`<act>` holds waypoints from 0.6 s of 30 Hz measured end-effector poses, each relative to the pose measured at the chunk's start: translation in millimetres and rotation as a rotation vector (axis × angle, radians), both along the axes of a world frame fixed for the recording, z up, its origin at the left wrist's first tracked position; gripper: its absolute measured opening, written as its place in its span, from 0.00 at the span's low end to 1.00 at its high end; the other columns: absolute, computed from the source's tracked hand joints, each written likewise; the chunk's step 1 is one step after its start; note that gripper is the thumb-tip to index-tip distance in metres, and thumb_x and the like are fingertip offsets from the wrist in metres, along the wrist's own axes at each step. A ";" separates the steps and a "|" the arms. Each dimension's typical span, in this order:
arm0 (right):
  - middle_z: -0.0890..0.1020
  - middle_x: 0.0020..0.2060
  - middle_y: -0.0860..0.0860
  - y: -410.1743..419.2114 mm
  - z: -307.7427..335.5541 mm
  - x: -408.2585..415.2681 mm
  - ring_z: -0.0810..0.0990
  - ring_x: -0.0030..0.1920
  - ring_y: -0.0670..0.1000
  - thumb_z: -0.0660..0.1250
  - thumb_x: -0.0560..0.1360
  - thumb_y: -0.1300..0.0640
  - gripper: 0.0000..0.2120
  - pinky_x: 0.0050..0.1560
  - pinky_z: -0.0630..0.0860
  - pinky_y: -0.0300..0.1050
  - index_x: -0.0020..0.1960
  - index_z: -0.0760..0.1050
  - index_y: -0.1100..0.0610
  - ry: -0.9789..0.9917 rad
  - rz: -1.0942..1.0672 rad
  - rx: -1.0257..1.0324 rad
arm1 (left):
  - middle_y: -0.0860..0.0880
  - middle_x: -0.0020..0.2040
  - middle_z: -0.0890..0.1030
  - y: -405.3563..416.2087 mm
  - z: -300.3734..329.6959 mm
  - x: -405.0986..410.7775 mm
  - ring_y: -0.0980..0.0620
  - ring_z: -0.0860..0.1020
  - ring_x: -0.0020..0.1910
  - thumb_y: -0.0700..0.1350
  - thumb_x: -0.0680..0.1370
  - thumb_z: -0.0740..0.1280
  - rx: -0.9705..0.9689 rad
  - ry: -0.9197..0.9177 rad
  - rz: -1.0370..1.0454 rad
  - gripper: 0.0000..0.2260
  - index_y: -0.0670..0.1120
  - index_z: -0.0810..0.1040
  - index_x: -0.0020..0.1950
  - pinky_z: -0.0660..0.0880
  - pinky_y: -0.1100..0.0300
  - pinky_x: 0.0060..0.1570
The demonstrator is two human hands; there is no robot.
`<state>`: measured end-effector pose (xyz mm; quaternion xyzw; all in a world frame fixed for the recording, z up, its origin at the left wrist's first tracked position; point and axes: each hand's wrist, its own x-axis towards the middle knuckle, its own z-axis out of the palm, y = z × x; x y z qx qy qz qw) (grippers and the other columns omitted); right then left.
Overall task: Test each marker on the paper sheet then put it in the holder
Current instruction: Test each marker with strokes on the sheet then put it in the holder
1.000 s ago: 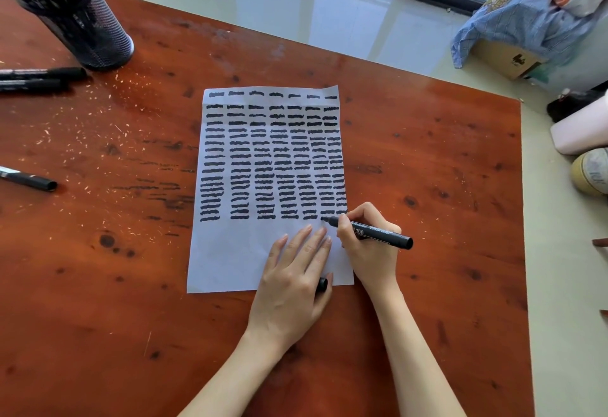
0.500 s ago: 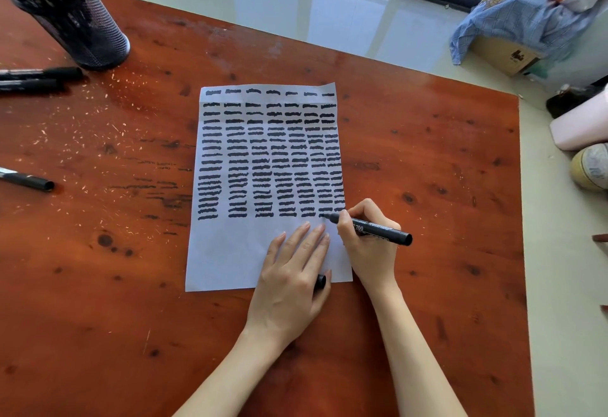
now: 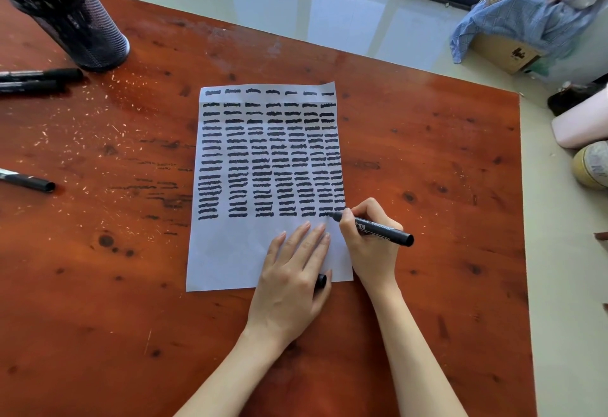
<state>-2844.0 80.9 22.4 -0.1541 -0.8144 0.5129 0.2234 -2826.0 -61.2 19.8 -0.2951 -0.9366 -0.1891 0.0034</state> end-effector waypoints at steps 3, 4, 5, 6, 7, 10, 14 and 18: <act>0.70 0.22 0.49 -0.5 0.4 0.6 0.66 0.24 0.44 0.62 0.71 0.55 0.13 0.27 0.63 0.35 0.31 0.66 0.59 0.000 -0.005 -0.021 | 0.48 0.68 0.72 0.1 0.2 0.2 0.49 0.67 0.69 0.50 0.76 0.59 -0.003 -0.002 0.002 0.20 0.44 0.72 0.66 0.61 0.50 0.68; 0.71 0.22 0.52 -0.5 0.3 0.6 0.66 0.24 0.45 0.62 0.71 0.55 0.14 0.27 0.63 0.36 0.31 0.66 0.60 -0.004 -0.009 -0.030 | 0.48 0.68 0.73 0.2 0.4 0.2 0.49 0.67 0.69 0.50 0.76 0.59 -0.003 0.000 0.003 0.20 0.44 0.72 0.66 0.61 0.50 0.68; 0.72 0.22 0.54 -0.6 0.5 0.7 0.67 0.24 0.46 0.62 0.72 0.54 0.14 0.26 0.64 0.37 0.31 0.67 0.61 -0.005 -0.011 -0.033 | 0.48 0.67 0.73 0.3 0.4 0.2 0.49 0.68 0.69 0.50 0.76 0.59 -0.004 0.001 0.002 0.20 0.44 0.72 0.66 0.61 0.50 0.68; 0.72 0.23 0.54 -0.5 0.5 0.6 0.67 0.24 0.47 0.62 0.72 0.54 0.14 0.26 0.64 0.37 0.31 0.67 0.61 -0.006 -0.011 -0.034 | 0.48 0.67 0.73 0.3 0.4 0.1 0.49 0.68 0.69 0.50 0.76 0.59 -0.005 0.002 0.002 0.20 0.44 0.72 0.66 0.61 0.50 0.68; 0.72 0.23 0.55 -0.5 0.5 0.7 0.67 0.24 0.47 0.62 0.72 0.54 0.14 0.26 0.64 0.38 0.31 0.67 0.62 -0.007 -0.012 -0.037 | 0.48 0.67 0.73 0.4 0.3 0.3 0.49 0.68 0.69 0.50 0.76 0.59 -0.006 0.001 0.002 0.20 0.44 0.72 0.66 0.61 0.50 0.68; 0.71 0.23 0.53 -0.3 -0.1 0.7 0.66 0.24 0.46 0.62 0.71 0.55 0.13 0.27 0.63 0.37 0.31 0.66 0.60 -0.009 -0.018 -0.040 | 0.48 0.67 0.73 0.4 -0.3 0.2 0.49 0.68 0.68 0.50 0.76 0.59 -0.004 0.003 0.002 0.20 0.44 0.72 0.66 0.61 0.50 0.68; 0.74 0.24 0.56 0.2 -1.4 0.5 0.68 0.24 0.50 0.61 0.72 0.54 0.14 0.27 0.64 0.40 0.31 0.67 0.61 -0.022 -0.025 -0.033 | 0.48 0.67 0.73 -0.1 -1.1 0.5 0.49 0.67 0.69 0.50 0.76 0.59 -0.001 0.009 0.000 0.20 0.44 0.72 0.66 0.61 0.50 0.68; 0.69 0.23 0.52 -0.6 -0.4 0.1 0.64 0.25 0.45 0.61 0.72 0.56 0.14 0.27 0.62 0.37 0.31 0.66 0.61 -0.011 -0.034 -0.044 | 0.48 0.67 0.73 0.0 -1.8 0.3 0.49 0.67 0.69 0.50 0.76 0.59 0.002 0.013 -0.002 0.20 0.44 0.72 0.66 0.61 0.50 0.68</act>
